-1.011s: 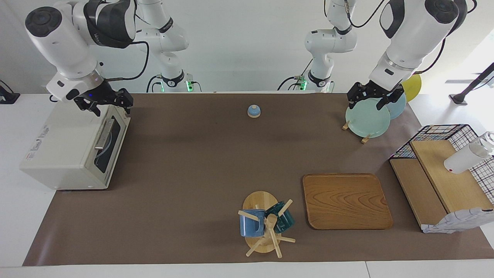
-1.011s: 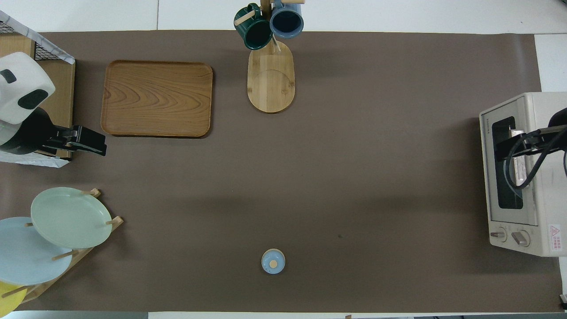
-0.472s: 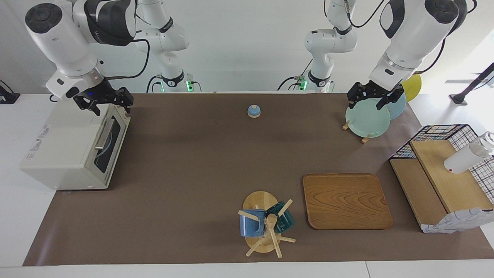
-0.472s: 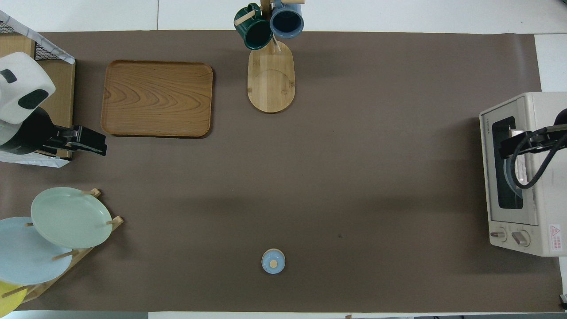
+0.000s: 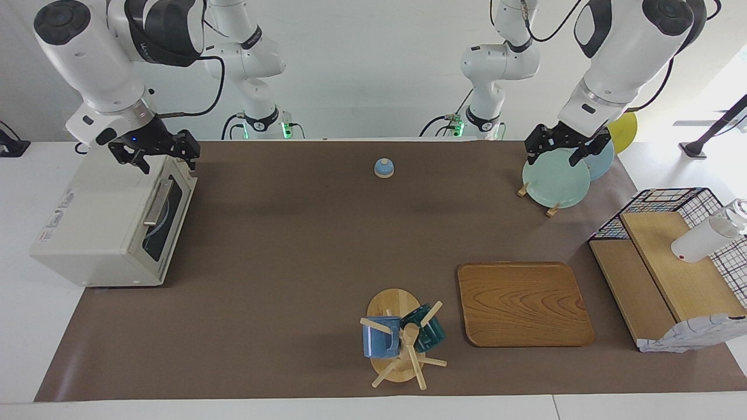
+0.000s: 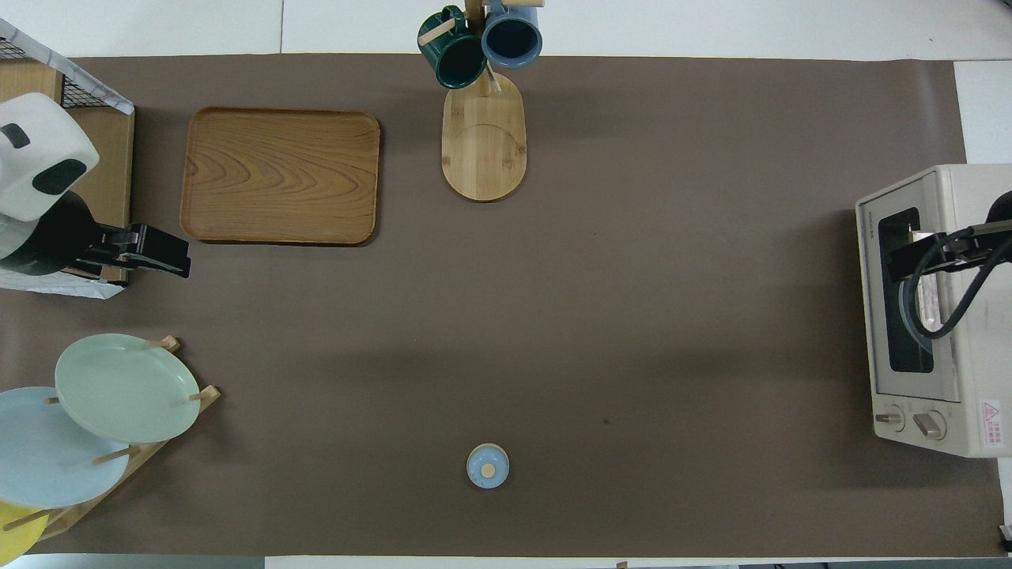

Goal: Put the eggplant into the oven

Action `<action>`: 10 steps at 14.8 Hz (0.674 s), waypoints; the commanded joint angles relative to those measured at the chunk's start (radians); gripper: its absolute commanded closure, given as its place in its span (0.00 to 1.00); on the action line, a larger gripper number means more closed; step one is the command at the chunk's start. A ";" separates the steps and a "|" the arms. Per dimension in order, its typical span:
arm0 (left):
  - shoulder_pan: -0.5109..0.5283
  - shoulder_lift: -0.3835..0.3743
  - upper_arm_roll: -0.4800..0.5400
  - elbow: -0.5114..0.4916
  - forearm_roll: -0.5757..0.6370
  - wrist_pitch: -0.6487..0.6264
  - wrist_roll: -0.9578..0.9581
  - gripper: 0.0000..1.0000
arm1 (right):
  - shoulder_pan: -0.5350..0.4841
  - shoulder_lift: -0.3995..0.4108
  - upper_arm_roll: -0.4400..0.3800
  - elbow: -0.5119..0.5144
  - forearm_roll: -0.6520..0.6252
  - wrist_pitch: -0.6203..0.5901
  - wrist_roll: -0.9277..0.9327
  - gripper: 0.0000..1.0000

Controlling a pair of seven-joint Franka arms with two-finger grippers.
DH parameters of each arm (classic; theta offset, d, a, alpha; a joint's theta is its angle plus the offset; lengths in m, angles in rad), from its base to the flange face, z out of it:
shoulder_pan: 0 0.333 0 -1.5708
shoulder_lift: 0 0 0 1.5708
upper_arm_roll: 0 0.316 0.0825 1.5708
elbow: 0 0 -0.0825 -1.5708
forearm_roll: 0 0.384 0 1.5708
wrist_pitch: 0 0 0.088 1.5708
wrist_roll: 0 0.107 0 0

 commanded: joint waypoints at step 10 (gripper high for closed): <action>0.007 -0.006 -0.005 0.000 0.022 -0.006 0.005 0.00 | 0.006 -0.010 0.002 0.001 0.057 -0.007 0.002 0.00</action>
